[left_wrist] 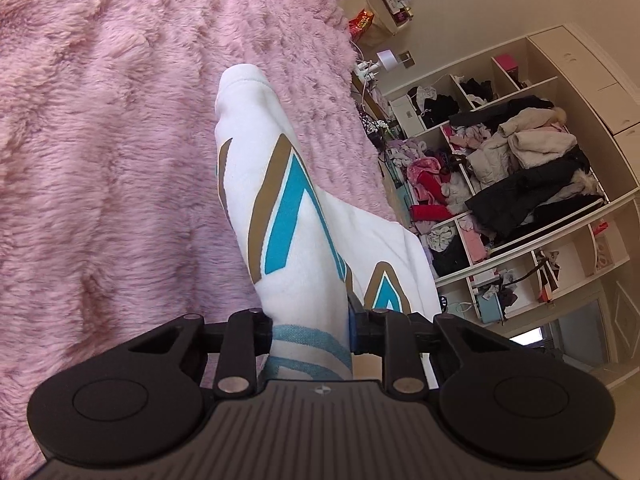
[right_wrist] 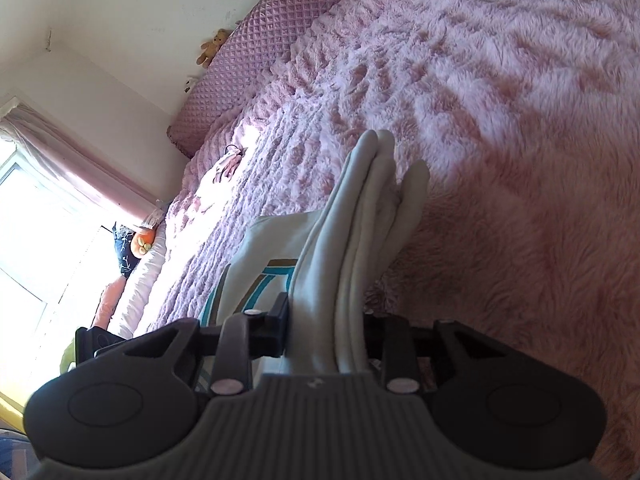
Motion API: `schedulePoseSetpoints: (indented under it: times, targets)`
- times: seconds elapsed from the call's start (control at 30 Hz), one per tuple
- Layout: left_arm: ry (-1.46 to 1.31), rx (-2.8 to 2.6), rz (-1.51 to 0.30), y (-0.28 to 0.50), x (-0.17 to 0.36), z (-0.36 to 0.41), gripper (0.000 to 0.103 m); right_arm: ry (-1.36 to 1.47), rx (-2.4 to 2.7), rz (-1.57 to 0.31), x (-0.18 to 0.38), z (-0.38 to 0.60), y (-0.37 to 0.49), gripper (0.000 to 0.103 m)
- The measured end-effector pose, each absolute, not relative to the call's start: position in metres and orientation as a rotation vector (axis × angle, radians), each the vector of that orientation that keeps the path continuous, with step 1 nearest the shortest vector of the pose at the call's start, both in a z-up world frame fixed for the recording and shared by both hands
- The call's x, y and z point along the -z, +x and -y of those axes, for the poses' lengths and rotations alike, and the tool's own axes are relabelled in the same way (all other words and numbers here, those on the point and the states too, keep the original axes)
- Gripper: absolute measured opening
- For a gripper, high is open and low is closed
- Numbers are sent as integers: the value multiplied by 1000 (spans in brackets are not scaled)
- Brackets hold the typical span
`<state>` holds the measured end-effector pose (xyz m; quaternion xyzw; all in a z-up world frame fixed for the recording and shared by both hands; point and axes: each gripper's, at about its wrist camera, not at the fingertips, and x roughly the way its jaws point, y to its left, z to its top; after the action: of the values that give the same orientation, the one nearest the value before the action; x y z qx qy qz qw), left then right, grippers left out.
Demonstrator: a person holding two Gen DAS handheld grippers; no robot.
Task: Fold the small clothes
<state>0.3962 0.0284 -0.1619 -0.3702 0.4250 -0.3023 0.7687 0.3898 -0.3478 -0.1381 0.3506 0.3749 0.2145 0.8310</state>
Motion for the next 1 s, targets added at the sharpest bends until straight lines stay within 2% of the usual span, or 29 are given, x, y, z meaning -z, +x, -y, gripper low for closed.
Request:
schedulePoseSetpoints:
  times: [0.3, 0.5, 0.73, 1.0]
  targets:
    - [-744, 635, -828, 357, 91, -78, 28, 711, -558, -743, 74, 299, 369, 23]
    - [-727, 571, -786, 319, 63, -128, 28, 674, -634, -748, 44, 241, 349, 23]
    - [-729, 507, -773, 287, 57, -172, 28, 653, -706, -778, 36, 182, 325, 23]
    - [-779, 485, -800, 288, 89, -201, 28, 649, -713, -839, 56, 152, 323, 23]
